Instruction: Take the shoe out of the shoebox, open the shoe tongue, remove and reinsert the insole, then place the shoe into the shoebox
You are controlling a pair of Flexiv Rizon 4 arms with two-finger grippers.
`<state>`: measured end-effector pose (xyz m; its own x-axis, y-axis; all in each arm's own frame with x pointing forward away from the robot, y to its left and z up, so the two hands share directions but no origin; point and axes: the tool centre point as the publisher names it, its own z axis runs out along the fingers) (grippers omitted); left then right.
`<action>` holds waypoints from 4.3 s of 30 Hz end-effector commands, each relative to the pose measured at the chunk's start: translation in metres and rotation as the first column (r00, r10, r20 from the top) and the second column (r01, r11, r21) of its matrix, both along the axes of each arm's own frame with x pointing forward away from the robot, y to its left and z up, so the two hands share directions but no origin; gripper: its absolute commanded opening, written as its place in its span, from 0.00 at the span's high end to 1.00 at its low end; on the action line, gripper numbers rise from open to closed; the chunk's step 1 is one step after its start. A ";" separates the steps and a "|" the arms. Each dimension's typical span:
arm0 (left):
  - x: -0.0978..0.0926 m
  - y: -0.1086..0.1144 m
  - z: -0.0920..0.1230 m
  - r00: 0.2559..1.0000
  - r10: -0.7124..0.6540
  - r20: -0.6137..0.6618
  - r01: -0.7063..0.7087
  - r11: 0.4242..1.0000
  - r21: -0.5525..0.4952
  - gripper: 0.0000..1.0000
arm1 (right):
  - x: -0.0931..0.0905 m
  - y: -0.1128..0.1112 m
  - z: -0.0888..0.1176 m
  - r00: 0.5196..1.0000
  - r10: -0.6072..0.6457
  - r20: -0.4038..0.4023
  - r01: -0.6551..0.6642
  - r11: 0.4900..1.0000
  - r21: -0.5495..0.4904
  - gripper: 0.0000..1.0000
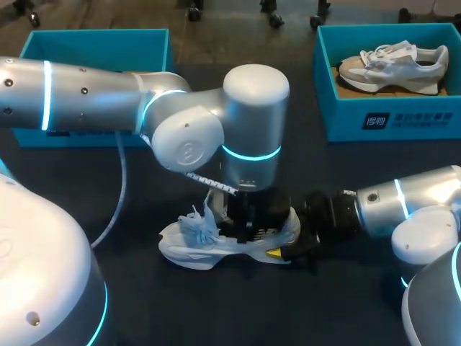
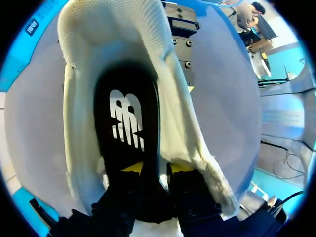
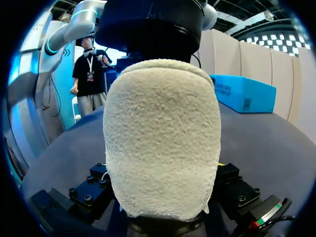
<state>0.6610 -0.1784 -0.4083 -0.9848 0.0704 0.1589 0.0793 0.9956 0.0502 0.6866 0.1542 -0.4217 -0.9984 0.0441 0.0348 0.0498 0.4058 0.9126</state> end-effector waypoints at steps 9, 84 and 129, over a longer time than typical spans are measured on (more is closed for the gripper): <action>0.025 -0.007 -0.028 0.988 0.078 0.132 -0.086 0.994 0.059 0.82 | 0.000 -0.001 -0.003 1.000 -0.001 -0.002 0.001 1.000 -0.007 1.00; 0.018 -0.007 0.090 0.960 0.269 -0.076 -0.277 0.879 -0.389 1.00 | 0.000 -0.001 -0.003 1.000 -0.001 -0.002 0.001 1.000 -0.007 1.00; 0.017 -0.041 0.093 0.944 0.300 0.137 -0.220 0.882 -0.417 0.55 | 0.000 -0.001 -0.003 1.000 -0.001 -0.002 0.001 1.000 -0.007 1.00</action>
